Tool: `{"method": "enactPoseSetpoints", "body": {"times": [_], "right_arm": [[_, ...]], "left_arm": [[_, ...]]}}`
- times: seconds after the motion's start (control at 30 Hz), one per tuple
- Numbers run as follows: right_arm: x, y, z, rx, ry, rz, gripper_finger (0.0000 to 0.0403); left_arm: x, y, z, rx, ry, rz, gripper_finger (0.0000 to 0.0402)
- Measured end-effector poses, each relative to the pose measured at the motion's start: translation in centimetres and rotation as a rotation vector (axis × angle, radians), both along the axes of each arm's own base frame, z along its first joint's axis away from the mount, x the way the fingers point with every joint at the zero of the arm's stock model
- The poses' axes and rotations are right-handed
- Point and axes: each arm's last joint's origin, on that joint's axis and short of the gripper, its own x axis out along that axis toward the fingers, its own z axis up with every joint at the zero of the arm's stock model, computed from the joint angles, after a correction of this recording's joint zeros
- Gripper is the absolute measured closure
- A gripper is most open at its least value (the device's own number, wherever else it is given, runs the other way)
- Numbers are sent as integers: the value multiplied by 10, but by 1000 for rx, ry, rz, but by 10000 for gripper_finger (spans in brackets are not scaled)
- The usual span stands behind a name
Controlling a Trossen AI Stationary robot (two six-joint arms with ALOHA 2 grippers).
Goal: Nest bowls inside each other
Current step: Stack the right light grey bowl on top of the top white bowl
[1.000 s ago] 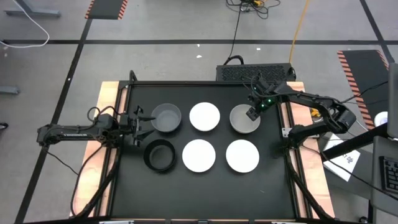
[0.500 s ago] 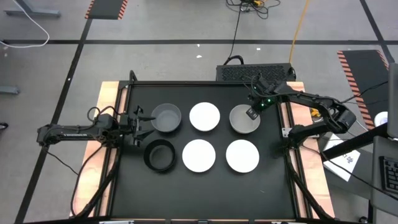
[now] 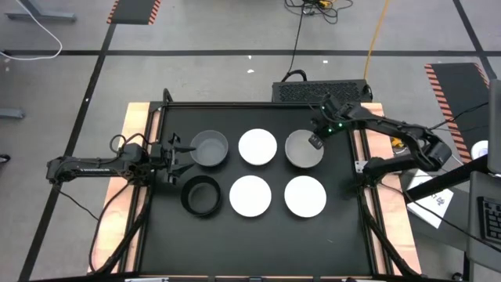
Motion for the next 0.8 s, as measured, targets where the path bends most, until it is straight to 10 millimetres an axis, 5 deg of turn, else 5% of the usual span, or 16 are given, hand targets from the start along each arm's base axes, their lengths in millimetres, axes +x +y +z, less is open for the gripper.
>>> {"method": "enactPoseSetpoints", "body": {"times": [0.37, 0.8], "right_arm": [[-12, 22, 58, -169, -375, 165, 402], [-48, 70, 104, -356, -578, 249, 402]], "left_arm": [[0, 0, 0, 2, 0, 1, 143], [-1, 0, 4, -18, -38, -5, 139]]}}
